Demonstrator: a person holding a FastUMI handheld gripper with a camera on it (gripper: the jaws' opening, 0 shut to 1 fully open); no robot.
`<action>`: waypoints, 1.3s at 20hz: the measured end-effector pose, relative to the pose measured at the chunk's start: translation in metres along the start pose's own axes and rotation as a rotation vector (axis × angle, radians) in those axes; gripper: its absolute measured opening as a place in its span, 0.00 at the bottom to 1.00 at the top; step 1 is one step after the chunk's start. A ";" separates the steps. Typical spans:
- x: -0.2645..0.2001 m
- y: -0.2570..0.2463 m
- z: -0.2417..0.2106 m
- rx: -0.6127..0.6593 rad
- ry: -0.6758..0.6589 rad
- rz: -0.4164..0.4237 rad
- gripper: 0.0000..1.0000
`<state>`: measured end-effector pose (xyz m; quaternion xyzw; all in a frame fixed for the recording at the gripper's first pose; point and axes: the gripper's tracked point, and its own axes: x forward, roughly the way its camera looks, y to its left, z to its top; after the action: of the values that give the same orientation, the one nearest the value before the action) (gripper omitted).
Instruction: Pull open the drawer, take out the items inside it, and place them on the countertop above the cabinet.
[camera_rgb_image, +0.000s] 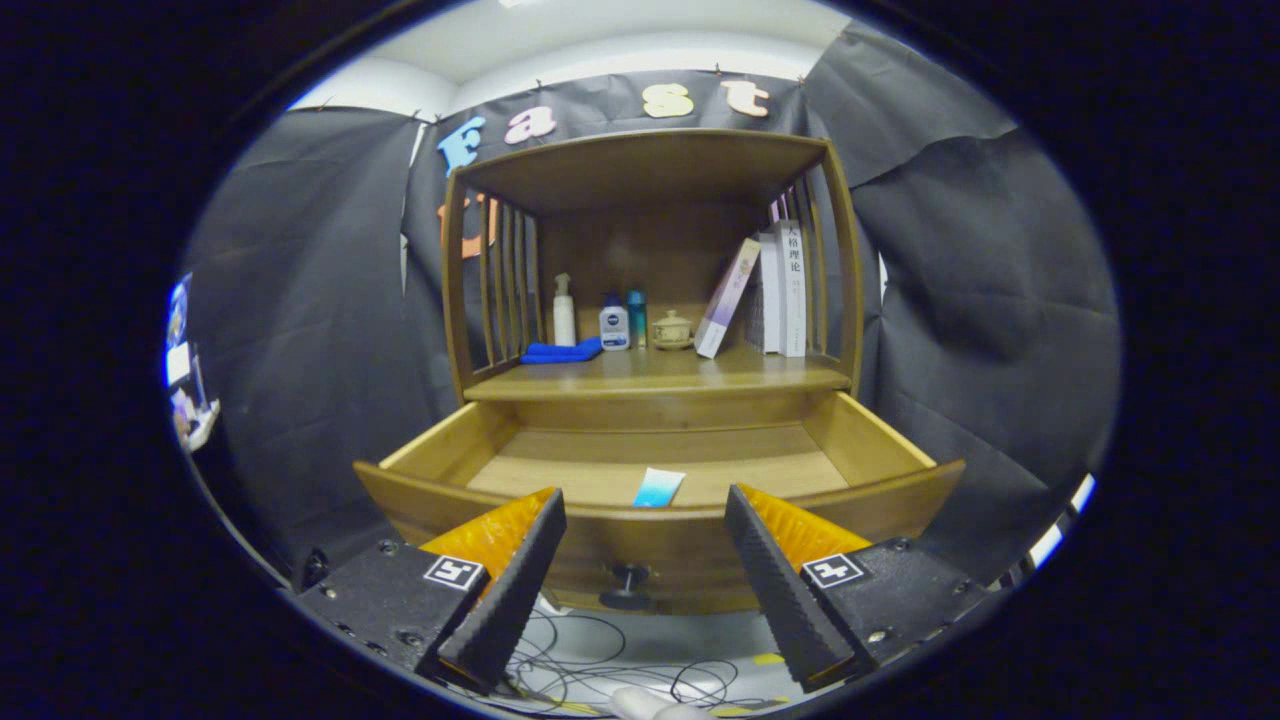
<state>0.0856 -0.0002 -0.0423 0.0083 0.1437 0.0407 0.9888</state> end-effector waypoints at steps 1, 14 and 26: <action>0.005 0.001 0.018 0.006 -0.004 0.009 1.00; 0.146 0.012 0.054 -0.007 0.439 -0.050 1.00; 0.185 -0.003 -0.058 0.042 0.941 -0.175 0.90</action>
<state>0.2459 0.0125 -0.1499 -0.0033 0.5768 -0.0464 0.8156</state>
